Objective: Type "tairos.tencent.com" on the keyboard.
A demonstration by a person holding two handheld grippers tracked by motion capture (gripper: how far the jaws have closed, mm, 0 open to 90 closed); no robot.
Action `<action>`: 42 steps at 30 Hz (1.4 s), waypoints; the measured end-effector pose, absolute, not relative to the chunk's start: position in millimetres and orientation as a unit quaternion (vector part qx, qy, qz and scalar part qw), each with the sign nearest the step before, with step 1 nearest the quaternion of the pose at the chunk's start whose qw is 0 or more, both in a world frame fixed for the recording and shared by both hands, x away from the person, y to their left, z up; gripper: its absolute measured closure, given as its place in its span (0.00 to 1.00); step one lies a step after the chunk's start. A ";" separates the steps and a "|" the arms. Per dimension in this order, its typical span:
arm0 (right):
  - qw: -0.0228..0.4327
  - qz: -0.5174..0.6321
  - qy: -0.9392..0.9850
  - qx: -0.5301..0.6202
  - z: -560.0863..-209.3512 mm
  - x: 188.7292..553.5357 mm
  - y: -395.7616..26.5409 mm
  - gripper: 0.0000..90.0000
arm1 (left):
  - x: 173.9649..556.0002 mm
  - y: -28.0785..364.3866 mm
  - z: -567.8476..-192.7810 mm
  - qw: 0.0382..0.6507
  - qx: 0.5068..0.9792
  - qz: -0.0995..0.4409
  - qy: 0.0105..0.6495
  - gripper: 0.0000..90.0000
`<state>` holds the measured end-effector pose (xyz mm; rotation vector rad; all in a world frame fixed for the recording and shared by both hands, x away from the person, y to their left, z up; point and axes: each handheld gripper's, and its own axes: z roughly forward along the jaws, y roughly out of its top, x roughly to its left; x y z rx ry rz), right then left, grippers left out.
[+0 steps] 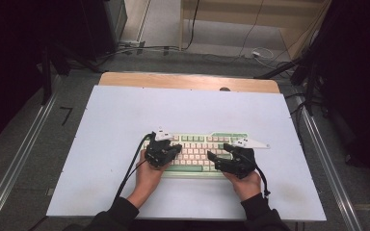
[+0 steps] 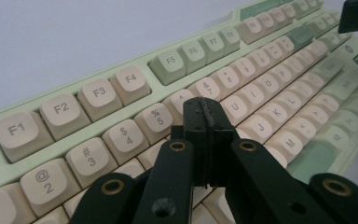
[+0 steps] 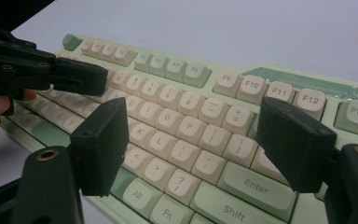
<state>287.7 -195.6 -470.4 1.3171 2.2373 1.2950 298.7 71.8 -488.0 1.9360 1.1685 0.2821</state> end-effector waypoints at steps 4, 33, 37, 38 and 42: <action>0.120 0.442 0.766 0.451 -470.7 288.2 -196.2 0.26 | 299.9 70.1 -488.9 0.403 0.780 0.113 0.466 1.00; 0.123 0.442 0.765 0.452 -470.6 288.6 -196.8 0.26 | 285.3 114.7 -467.1 0.472 0.727 0.153 0.474 0.43; 0.123 0.441 0.766 0.451 -470.9 288.6 -196.4 0.26 | 284.9 118.2 -468.8 0.470 0.724 0.159 0.479 0.42; 0.123 0.441 0.766 0.451 -471.0 288.6 -196.4 0.26 | 284.8 118.8 -469.3 0.471 0.722 0.159 0.480 0.42; 0.122 0.441 0.766 0.452 -471.3 288.4 -195.8 0.26 | 283.5 119.2 -471.0 0.466 0.725 0.164 0.480 0.45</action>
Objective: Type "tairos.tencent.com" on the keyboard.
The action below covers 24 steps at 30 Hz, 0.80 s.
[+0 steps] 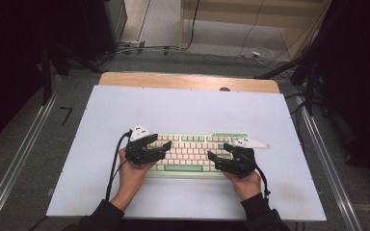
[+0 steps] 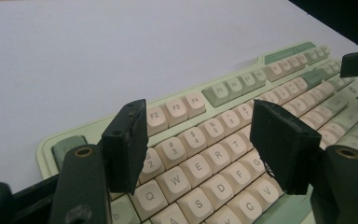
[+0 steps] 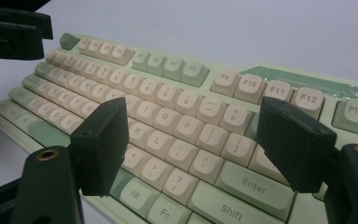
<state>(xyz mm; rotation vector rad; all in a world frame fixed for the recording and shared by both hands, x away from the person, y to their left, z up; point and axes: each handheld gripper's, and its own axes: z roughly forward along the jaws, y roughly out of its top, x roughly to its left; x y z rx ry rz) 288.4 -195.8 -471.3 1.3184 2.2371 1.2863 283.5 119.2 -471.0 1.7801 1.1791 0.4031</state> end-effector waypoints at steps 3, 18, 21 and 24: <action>0.122 0.440 0.767 0.451 -471.4 288.5 -195.6 0.26 | 282.0 119.6 -472.8 0.472 0.723 0.169 0.476 0.60; 0.121 0.439 0.769 0.449 -471.9 288.2 -194.1 0.26 | 290.9 111.8 -487.9 0.437 0.758 0.137 0.465 1.00; 0.120 0.438 0.769 0.450 -472.7 288.5 -193.7 0.26 | 293.2 111.0 -490.1 0.430 0.761 0.134 0.467 1.00; 0.119 0.436 0.771 0.449 -473.2 288.8 -193.4 0.26 | 294.2 110.5 -491.2 0.428 0.763 0.130 0.467 1.00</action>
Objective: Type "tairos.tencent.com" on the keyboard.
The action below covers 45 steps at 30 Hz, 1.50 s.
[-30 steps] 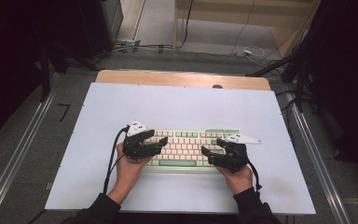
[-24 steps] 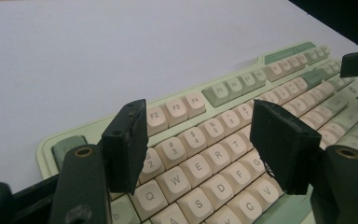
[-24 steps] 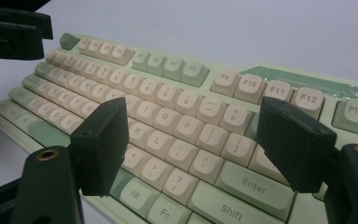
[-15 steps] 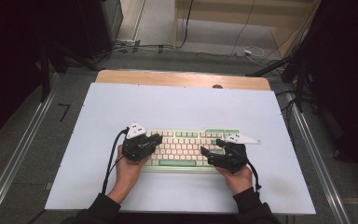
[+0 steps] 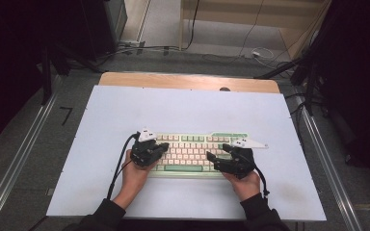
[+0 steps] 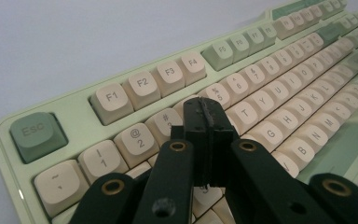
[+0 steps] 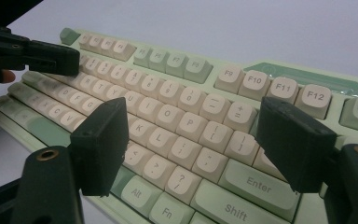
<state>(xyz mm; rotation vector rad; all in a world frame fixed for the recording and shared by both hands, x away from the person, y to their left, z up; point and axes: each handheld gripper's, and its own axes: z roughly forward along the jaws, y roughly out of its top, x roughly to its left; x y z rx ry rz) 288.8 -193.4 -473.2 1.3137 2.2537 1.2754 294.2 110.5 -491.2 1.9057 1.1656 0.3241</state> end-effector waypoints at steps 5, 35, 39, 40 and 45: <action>0.119 0.437 0.770 0.450 -473.0 288.9 -194.0 0.26 | 294.2 109.1 -491.6 0.428 0.763 0.125 0.468 1.00; 0.113 0.438 0.771 0.449 -473.9 289.3 -191.9 0.26 | 277.1 139.3 -481.5 0.493 0.709 0.146 0.483 0.42; 0.112 0.437 0.773 0.447 -474.8 289.8 -190.9 0.26 | 277.6 144.2 -481.9 0.494 0.705 0.144 0.488 0.42; 0.111 0.437 0.773 0.446 -475.1 289.8 -190.3 0.27 | 277.3 145.2 -481.8 0.492 0.705 0.145 0.489 0.42; 0.110 0.436 0.778 0.440 -476.4 289.4 -185.6 0.32 | 275.4 150.1 -481.6 0.494 0.702 0.143 0.492 0.42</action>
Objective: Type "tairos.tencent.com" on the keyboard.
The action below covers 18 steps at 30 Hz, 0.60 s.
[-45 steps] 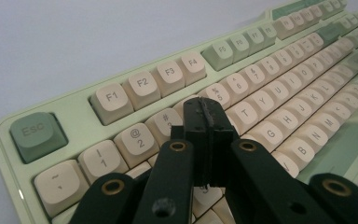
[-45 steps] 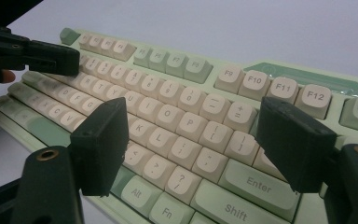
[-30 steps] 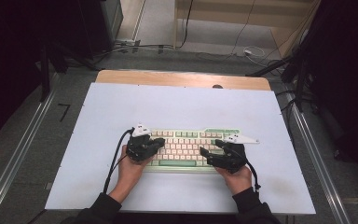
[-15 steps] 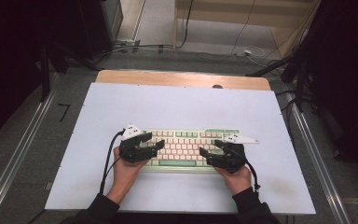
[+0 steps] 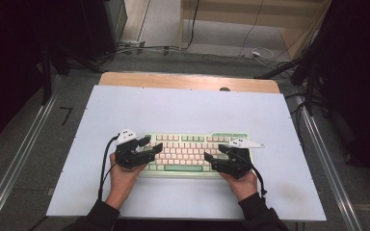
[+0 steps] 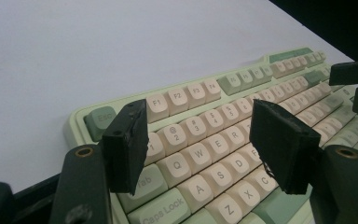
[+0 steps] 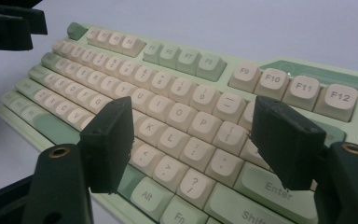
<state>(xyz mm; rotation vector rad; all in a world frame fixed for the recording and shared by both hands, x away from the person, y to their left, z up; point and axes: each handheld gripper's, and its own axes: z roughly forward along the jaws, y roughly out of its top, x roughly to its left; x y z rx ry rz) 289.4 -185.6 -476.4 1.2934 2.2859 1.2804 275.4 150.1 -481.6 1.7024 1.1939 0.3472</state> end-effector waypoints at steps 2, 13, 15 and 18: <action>0.109 0.437 0.779 0.437 -476.2 288.4 -183.4 0.34 | 275.4 152.2 -481.9 0.494 0.701 0.144 0.495 0.42; 0.099 0.448 0.788 0.411 -477.5 283.2 -165.3 0.72 | 274.9 150.9 -486.0 0.491 0.699 0.142 0.499 0.44; 0.097 0.444 0.793 0.405 -478.9 282.0 -161.0 0.80 | 274.9 150.8 -485.7 0.493 0.698 0.142 0.499 0.45; 0.097 0.440 0.801 0.393 -479.9 280.9 -155.7 0.91 | 275.2 150.1 -486.8 0.490 0.701 0.142 0.498 0.45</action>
